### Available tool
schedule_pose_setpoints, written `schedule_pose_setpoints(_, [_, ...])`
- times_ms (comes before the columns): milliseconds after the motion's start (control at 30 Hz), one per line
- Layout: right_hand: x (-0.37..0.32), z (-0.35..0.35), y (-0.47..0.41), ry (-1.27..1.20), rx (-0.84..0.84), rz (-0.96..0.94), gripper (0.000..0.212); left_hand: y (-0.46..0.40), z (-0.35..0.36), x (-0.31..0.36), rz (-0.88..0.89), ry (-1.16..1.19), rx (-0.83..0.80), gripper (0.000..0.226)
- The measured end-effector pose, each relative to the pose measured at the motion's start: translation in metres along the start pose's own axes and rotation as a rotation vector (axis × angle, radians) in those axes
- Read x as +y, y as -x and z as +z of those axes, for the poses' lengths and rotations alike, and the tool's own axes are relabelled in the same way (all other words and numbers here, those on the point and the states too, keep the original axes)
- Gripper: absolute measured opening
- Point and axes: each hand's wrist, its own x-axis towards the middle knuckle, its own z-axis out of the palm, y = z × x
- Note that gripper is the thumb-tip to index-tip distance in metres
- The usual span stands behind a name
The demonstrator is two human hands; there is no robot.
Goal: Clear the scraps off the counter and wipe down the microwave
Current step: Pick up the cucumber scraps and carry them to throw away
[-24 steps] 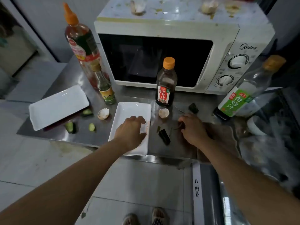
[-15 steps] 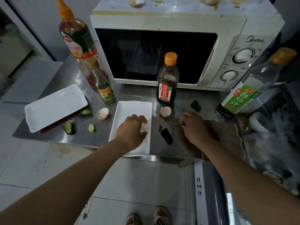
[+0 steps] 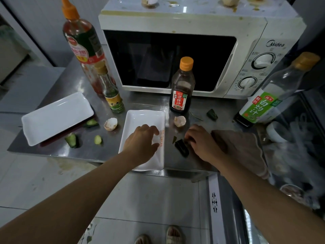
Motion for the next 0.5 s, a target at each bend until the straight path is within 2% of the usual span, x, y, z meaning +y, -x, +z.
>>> schedule_pose_setpoints(267, [0.0034, -0.006, -0.0004, 0.07, -0.012, 0.047, 0.004, 0.0004, -0.0001, 0.002, 0.005, 0.004, -0.008, 0.036])
schedule_pose_setpoints(400, [0.0013, -0.003, 0.0016, 0.17, -0.004, 0.022, 0.008, -0.0029, -0.0017, 0.0036, 0.005, 0.005, -0.012, 0.036])
schedule_pose_setpoints(500, [0.0052, -0.0057, 0.0015, 0.174, 0.048, 0.051, 0.008, -0.0069, -0.0032, 0.0069, 0.0, 0.004, -0.009, 0.036])
